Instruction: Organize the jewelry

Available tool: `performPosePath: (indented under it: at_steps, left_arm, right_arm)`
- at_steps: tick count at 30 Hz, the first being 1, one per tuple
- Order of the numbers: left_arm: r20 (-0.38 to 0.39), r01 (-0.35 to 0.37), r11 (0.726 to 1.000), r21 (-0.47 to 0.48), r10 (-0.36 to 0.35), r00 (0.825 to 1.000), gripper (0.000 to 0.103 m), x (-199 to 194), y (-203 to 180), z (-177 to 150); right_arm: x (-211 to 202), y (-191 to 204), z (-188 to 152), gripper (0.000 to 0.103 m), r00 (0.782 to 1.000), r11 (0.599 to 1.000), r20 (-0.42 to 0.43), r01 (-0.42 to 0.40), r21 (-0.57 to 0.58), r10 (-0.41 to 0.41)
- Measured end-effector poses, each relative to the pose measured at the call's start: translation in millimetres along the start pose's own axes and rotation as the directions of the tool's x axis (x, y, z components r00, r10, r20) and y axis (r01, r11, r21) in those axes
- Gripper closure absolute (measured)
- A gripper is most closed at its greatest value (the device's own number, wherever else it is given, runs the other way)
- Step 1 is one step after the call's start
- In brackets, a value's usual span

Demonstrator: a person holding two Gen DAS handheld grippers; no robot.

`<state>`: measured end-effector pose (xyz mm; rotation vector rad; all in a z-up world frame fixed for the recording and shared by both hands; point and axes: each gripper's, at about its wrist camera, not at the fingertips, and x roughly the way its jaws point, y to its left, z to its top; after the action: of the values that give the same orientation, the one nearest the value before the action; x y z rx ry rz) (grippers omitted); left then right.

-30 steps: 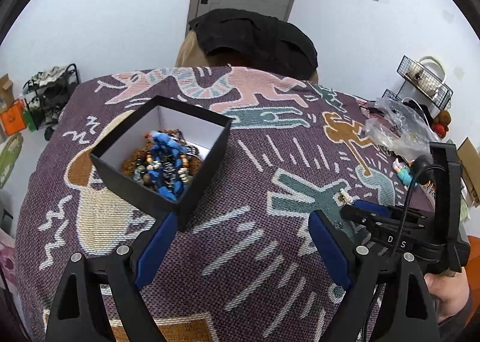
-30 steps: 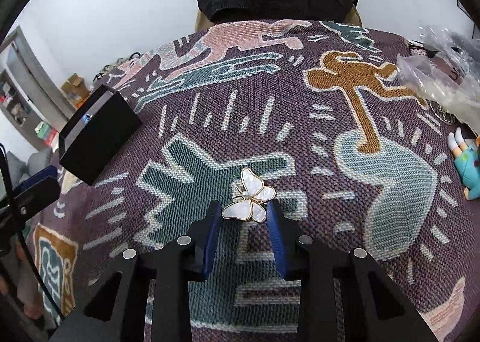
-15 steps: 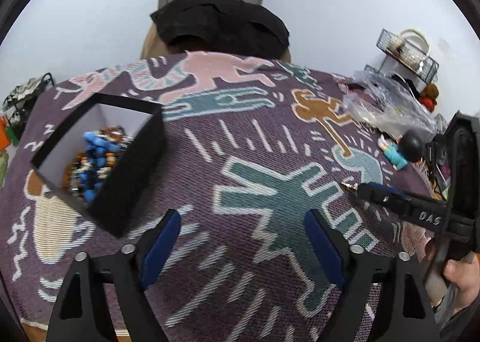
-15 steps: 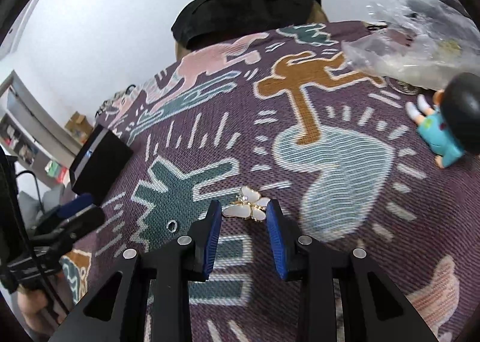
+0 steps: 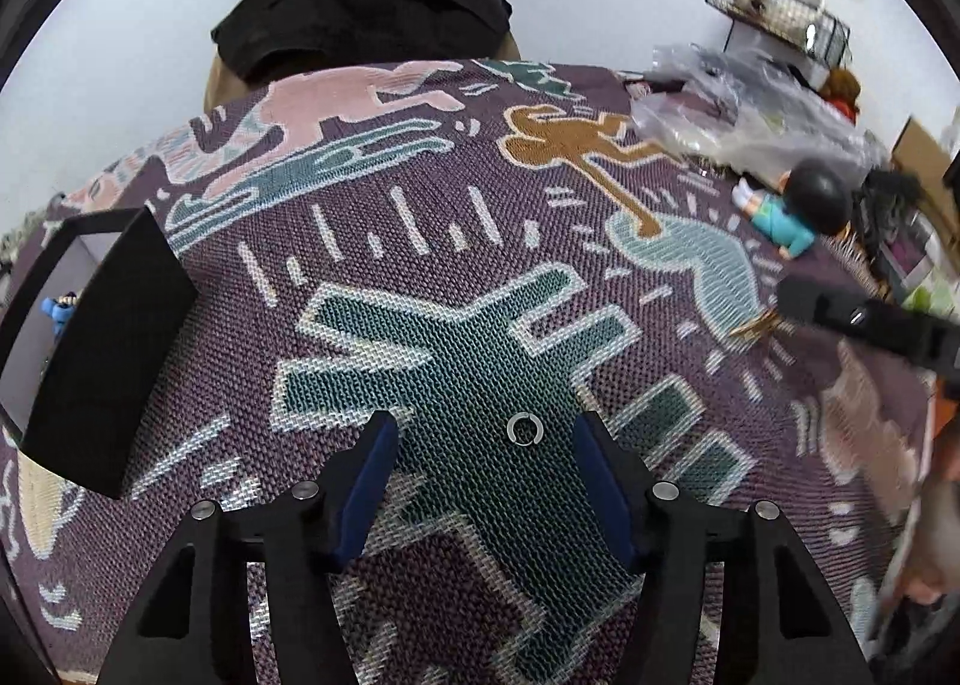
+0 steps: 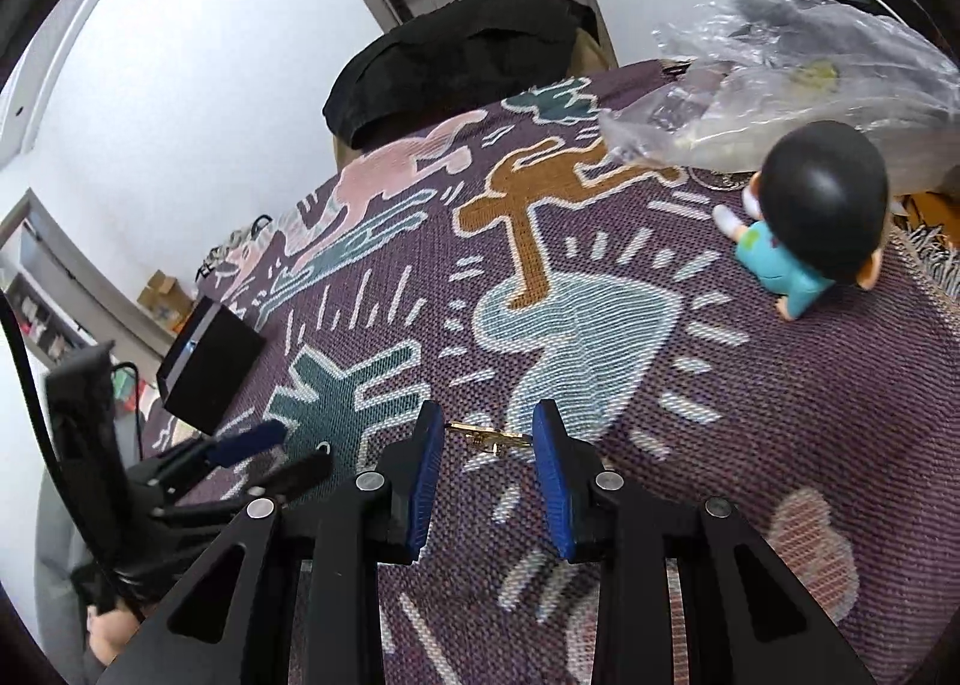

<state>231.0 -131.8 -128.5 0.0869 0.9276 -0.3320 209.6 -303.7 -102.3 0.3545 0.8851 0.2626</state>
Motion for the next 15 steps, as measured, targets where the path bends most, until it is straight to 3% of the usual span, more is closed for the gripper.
performPosePath:
  at_steps: [6, 9, 12, 15]
  left_arm:
    - [0.018, -0.037, 0.998, 0.042, 0.036, 0.999, 0.042, 2, -6, -2]
    - [0.03, -0.039, 0.997, 0.06, 0.038, 0.999, 0.049, 4, -12, -1]
    - [0.035, -0.028, 0.997, 0.073, 0.025, 0.999, 0.059, 4, -15, 0]
    - [0.037, -0.018, 0.997, 0.07, 0.016, 0.999, 0.083, 4, -16, 0]
  right_arm:
    - [-6, -4, -1, 0.071, 1.0, 1.0, 0.016, -0.012, 0.01, 0.012]
    - [-6, -3, -3, 0.071, 1.0, 1.0, 0.016, -0.018, 0.006, 0.017]
    - [-5, -5, -4, 0.071, 1.0, 1.0, 0.015, -0.018, 0.01, 0.018]
    - [-6, -7, -4, 0.071, 1.0, 1.0, 0.017, -0.017, 0.016, 0.017]
